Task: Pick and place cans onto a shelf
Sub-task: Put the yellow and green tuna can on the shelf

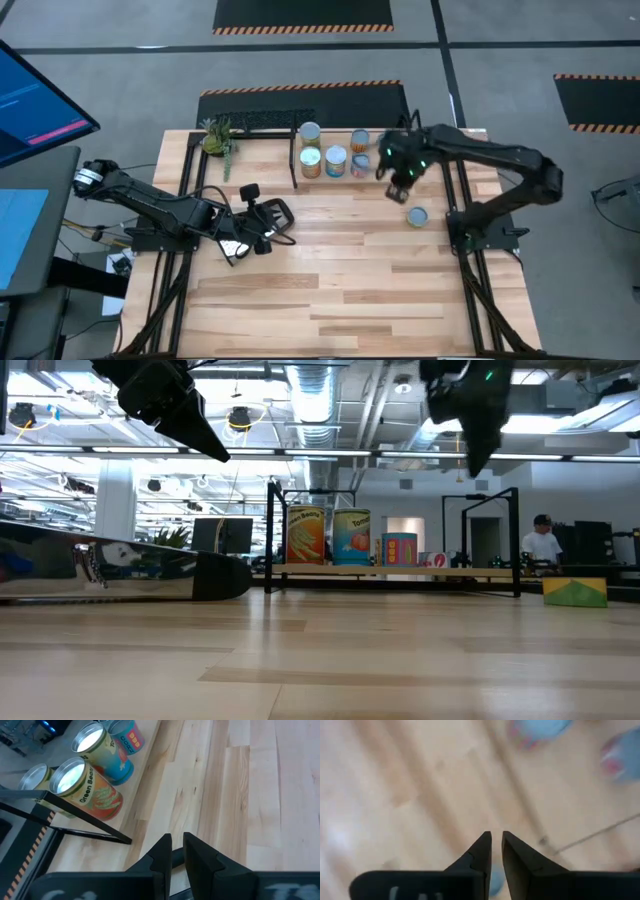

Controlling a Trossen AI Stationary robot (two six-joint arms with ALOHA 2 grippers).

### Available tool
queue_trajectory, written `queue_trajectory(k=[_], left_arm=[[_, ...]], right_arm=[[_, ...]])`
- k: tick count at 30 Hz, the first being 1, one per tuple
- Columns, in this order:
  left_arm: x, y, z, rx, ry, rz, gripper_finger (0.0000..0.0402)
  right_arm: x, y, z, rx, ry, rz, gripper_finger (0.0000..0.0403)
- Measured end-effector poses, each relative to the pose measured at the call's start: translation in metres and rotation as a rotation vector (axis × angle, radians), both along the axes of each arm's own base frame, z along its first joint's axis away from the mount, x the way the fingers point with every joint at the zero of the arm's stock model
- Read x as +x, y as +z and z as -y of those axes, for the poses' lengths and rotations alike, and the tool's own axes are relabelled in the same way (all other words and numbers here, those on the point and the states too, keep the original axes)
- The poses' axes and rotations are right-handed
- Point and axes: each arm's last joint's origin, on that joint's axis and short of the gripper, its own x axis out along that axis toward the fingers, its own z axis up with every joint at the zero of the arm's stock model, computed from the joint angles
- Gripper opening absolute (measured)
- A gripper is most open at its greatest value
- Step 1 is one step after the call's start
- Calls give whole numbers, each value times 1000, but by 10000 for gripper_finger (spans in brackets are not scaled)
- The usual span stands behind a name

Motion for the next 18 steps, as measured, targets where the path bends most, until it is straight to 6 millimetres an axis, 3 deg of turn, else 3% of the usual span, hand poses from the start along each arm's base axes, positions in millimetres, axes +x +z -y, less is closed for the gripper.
queue_trajectory(k=[4,10,15,18], left_arm=[[0,0,0,-20,11,9,38],[0,0,0,-28,17,13,38],[0,0,0,-31,19,14,38],[0,0,0,-40,27,20,38]], right_arm=[[-10,7,-38,41,-30,-52,66],[-18,11,-81,-59,-126,-101,65],[-27,6,-98,-103,-333,-205,67],[-27,-7,-104,-107,-336,-203,80]])
